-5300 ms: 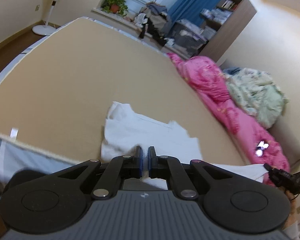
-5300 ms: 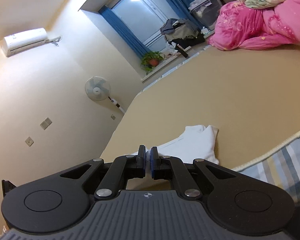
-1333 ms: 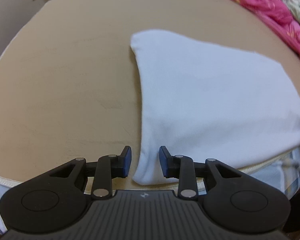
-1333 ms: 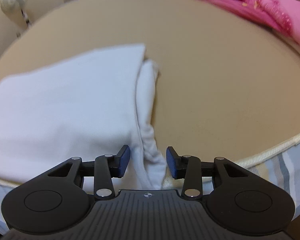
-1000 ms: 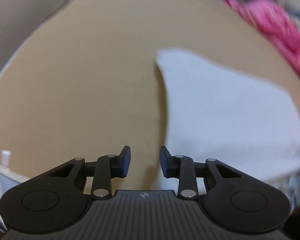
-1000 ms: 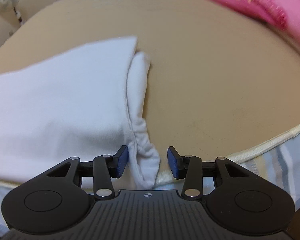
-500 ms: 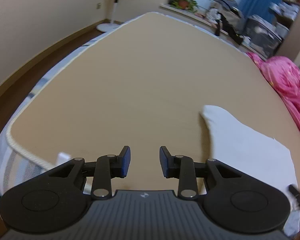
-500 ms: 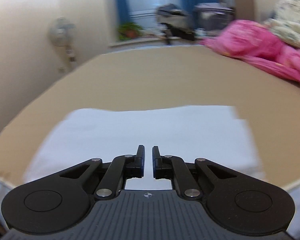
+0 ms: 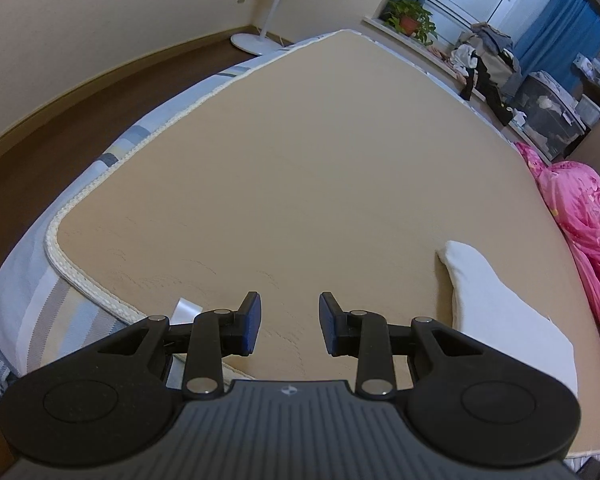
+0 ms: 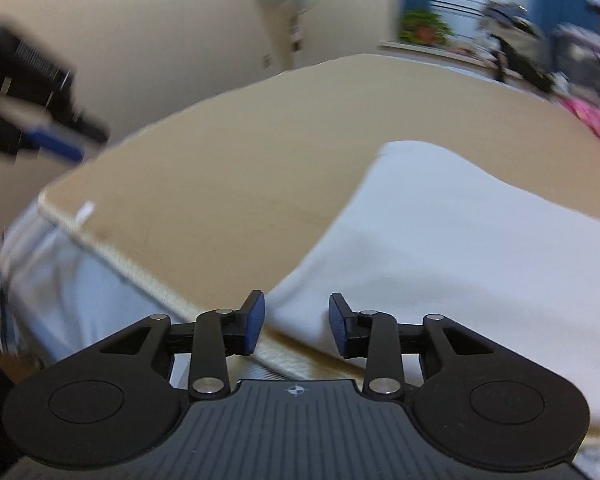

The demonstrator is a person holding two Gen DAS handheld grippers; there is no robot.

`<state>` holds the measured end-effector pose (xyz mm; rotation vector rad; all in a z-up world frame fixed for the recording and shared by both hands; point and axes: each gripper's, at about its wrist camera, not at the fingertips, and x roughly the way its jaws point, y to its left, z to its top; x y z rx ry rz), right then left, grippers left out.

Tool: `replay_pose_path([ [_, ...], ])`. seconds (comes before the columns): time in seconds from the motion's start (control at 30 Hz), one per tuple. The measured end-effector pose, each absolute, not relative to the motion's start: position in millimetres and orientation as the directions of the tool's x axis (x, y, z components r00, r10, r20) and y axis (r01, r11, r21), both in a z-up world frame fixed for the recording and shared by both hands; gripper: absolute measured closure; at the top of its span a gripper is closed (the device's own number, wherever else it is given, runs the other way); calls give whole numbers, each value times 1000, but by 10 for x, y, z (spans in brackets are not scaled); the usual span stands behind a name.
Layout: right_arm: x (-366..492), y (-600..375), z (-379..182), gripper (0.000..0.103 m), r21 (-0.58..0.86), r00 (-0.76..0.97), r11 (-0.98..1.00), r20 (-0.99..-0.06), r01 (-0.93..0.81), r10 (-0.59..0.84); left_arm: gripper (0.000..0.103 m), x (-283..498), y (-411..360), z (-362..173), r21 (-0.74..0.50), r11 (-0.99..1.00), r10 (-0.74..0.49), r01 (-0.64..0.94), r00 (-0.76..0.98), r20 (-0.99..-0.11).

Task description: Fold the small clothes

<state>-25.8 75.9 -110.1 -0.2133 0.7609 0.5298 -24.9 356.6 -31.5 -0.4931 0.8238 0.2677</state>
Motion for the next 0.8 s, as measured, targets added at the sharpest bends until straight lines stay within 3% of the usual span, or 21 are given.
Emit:
replay_pose_path([
  [0.13, -254, 876, -1181, 65, -115, 620, 823, -717, -556, 319, 68, -237, 3578, -343, -318, 852, 37, -416, 652, -757],
  [0.17, -240, 893, -1176, 76, -133, 626, 822, -718, -553, 305, 68, -235, 3577, -345, -317, 852, 37, -417, 652, -757],
  [0.27, -229, 916, -1152, 93, -165, 624, 801, -721, -576, 300, 68, -205, 3566, -374, -315, 851, 36, -420, 645, -763],
  [0.4, -17, 665, -766, 96, -16, 611, 850, -702, -527, 366, 68, -127, 3500, -429, -304, 855, 34, -420, 630, -776],
  [0.53, 203, -275, -82, 97, 304, 712, 901, -554, -308, 431, 68, 16, 3330, -485, -266, 876, 38, -402, 607, -794],
  [0.67, 97, -1618, 172, 98, 521, 857, 853, -428, -26, 288, 68, 174, 3016, -523, -219, 906, 41, -361, 590, -806],
  [0.73, -58, -2266, 67, 98, 558, 888, 817, -437, 144, 142, 68, 261, 2805, -542, -181, 926, 48, -330, 582, -812],
  [0.8, -211, -2785, -192, 98, 505, 843, 784, -535, 361, -43, 68, 346, 2576, -562, -136, 946, 61, -294, 575, -816],
])
